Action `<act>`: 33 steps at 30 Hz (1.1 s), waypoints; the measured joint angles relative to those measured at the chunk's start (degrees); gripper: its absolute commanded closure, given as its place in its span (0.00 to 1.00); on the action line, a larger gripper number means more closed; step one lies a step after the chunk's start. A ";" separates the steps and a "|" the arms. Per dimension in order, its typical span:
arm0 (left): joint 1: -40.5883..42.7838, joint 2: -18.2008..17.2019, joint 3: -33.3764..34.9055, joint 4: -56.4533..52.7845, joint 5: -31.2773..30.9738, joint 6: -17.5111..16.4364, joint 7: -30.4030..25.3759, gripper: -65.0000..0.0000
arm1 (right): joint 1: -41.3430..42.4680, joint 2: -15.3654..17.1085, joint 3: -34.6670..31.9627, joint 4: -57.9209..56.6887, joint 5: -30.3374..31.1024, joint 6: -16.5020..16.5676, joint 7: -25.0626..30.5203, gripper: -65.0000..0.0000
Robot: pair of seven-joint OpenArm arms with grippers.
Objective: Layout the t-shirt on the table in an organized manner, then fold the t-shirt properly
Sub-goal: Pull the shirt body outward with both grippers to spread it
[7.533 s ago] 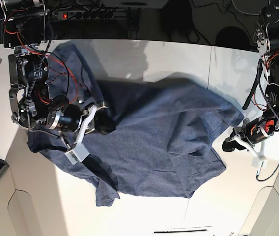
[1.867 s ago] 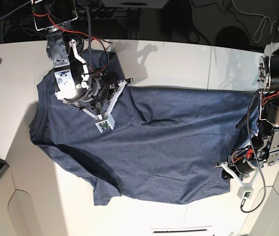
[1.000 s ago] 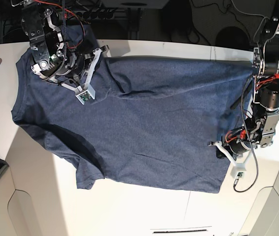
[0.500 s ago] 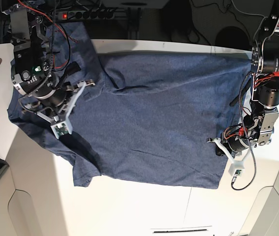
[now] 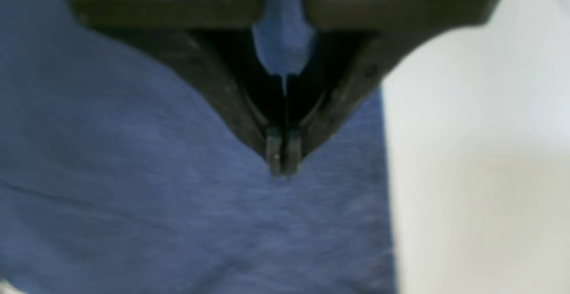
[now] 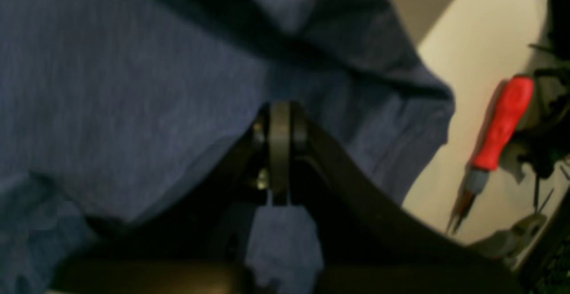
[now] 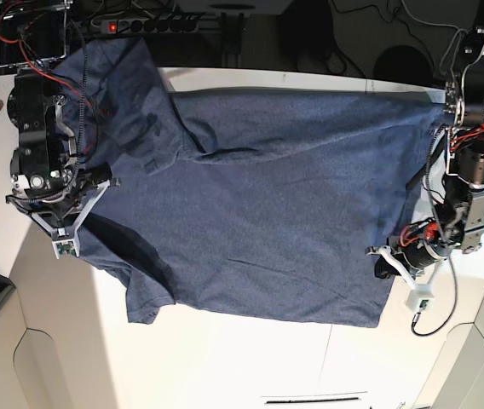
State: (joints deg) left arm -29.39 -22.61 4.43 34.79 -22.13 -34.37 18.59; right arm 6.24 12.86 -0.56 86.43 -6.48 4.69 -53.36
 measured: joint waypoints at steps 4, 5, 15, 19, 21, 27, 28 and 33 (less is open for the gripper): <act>-0.15 -0.44 0.00 1.99 -5.60 -4.85 7.41 1.00 | -0.37 -0.02 -0.02 -0.37 -0.17 0.00 -0.09 1.00; -0.17 -0.26 0.00 1.99 -5.90 -4.85 9.20 1.00 | -0.37 -0.02 -0.04 -0.37 -0.15 0.00 -0.04 1.00; 2.69 0.87 0.00 2.01 -3.58 -4.61 11.45 1.00 | 0.70 -0.02 -0.04 -8.79 0.26 -0.44 1.11 1.00; 2.54 1.03 0.00 2.19 -0.09 -2.05 8.96 1.00 | 4.90 0.02 0.09 -16.11 1.70 -0.66 3.87 1.00; 2.47 1.01 -0.02 2.25 2.40 0.33 6.51 1.00 | 6.84 0.04 0.13 -19.71 3.17 -0.61 7.02 1.00; 1.49 1.68 -0.04 2.12 10.19 7.19 2.08 1.00 | 13.90 -0.83 0.17 -29.00 6.36 0.98 9.01 1.00; 1.20 1.99 -0.04 2.03 11.30 8.02 1.44 1.00 | 14.84 -1.27 0.17 -29.66 6.71 1.33 9.01 1.00; -0.24 3.43 -0.02 1.79 13.51 9.49 -0.59 1.00 | 16.96 -4.09 0.35 -30.58 8.44 1.75 8.90 1.00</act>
State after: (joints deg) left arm -29.63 -19.18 4.40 36.58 -8.62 -24.88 18.00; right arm 23.20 8.78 -0.21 55.86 1.96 6.44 -44.47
